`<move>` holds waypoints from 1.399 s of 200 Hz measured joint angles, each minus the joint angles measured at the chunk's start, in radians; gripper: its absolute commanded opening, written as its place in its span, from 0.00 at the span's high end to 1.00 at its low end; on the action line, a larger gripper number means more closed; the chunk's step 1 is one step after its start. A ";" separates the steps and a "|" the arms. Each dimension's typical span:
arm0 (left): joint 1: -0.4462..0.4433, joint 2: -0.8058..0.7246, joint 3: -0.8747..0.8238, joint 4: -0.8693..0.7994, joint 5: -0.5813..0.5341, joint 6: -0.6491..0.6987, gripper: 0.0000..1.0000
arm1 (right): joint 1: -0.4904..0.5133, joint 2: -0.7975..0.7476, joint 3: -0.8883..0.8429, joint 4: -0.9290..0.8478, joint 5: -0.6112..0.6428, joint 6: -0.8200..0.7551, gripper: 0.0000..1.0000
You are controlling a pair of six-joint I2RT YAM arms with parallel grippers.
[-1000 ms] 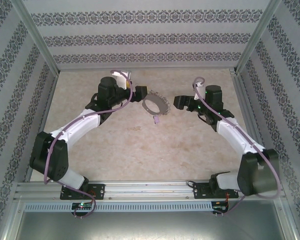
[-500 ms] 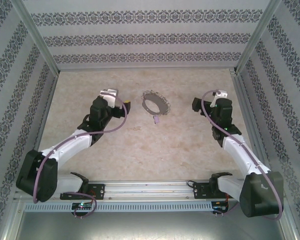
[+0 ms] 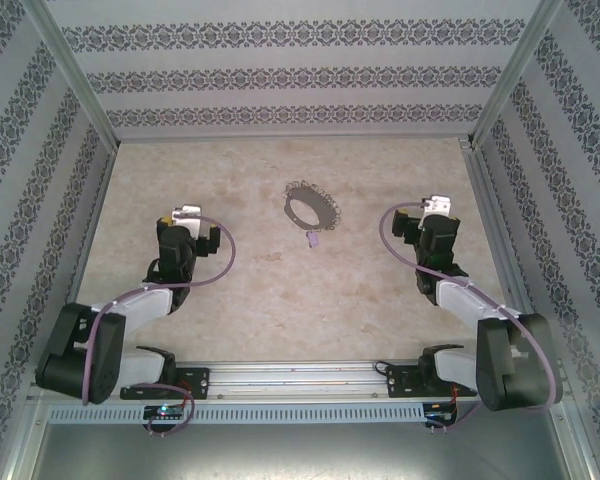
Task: Put the keys on the keyring
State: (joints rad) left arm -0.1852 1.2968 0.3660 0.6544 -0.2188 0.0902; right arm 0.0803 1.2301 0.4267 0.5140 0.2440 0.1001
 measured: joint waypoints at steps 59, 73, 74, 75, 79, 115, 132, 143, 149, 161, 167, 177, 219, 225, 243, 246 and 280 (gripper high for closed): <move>0.036 0.167 -0.111 0.298 0.039 0.011 0.00 | 0.000 0.155 -0.117 0.303 -0.013 -0.055 0.02; 0.056 0.216 -0.112 0.361 0.060 0.011 0.00 | -0.003 0.225 -0.148 0.387 -0.039 -0.064 0.02; 0.057 0.217 -0.112 0.363 0.061 0.010 0.00 | -0.004 0.230 -0.149 0.391 -0.041 -0.064 0.02; 0.058 0.219 -0.112 0.365 0.063 0.010 0.00 | -0.005 0.233 -0.150 0.395 -0.043 -0.065 0.02; 0.064 0.229 -0.112 0.375 0.072 0.008 0.00 | -0.006 0.255 -0.155 0.416 -0.051 -0.070 0.02; 0.102 0.285 -0.104 0.426 0.129 0.000 0.00 | -0.034 0.293 -0.137 0.441 -0.133 -0.080 0.02; 0.114 0.285 -0.075 0.399 0.158 -0.007 0.00 | -0.066 0.293 -0.107 0.430 -0.164 -0.071 0.02; 0.126 0.285 -0.043 0.376 0.177 -0.016 0.00 | -0.080 0.293 -0.082 0.415 -0.179 -0.066 0.02; 0.133 0.285 -0.026 0.361 0.187 -0.021 0.00 | -0.084 0.293 -0.074 0.414 -0.183 -0.064 0.02; 0.151 0.285 0.005 0.333 0.203 -0.035 0.00 | -0.085 0.293 -0.062 0.407 -0.188 -0.058 0.02; 0.163 0.285 0.019 0.317 0.216 -0.043 0.00 | -0.085 0.293 -0.060 0.405 -0.193 -0.055 0.02; 0.179 0.285 0.031 0.303 0.224 -0.053 0.00 | -0.085 0.293 -0.060 0.400 -0.198 -0.054 0.02; 0.192 0.285 0.034 0.257 0.246 -0.073 0.00 | -0.076 0.293 -0.060 0.380 -0.198 -0.055 0.02; 0.192 0.285 0.034 0.255 0.247 -0.074 0.00 | -0.072 0.293 -0.060 0.378 -0.198 -0.055 0.02; 0.192 0.285 0.034 0.249 0.250 -0.076 0.00 | -0.064 0.293 -0.060 0.375 -0.197 -0.056 0.02; 0.192 0.285 0.034 0.249 0.250 -0.076 0.00 | -0.063 0.293 -0.060 0.375 -0.197 -0.056 0.02; 0.192 0.285 0.034 0.249 0.253 -0.076 0.00 | -0.063 0.293 -0.060 0.371 -0.197 -0.056 0.02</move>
State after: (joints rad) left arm 0.0071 1.5822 0.4000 0.9031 0.0341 0.0139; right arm 0.0177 1.5230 0.3668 0.8852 0.0467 0.0441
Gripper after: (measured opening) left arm 0.998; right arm 0.977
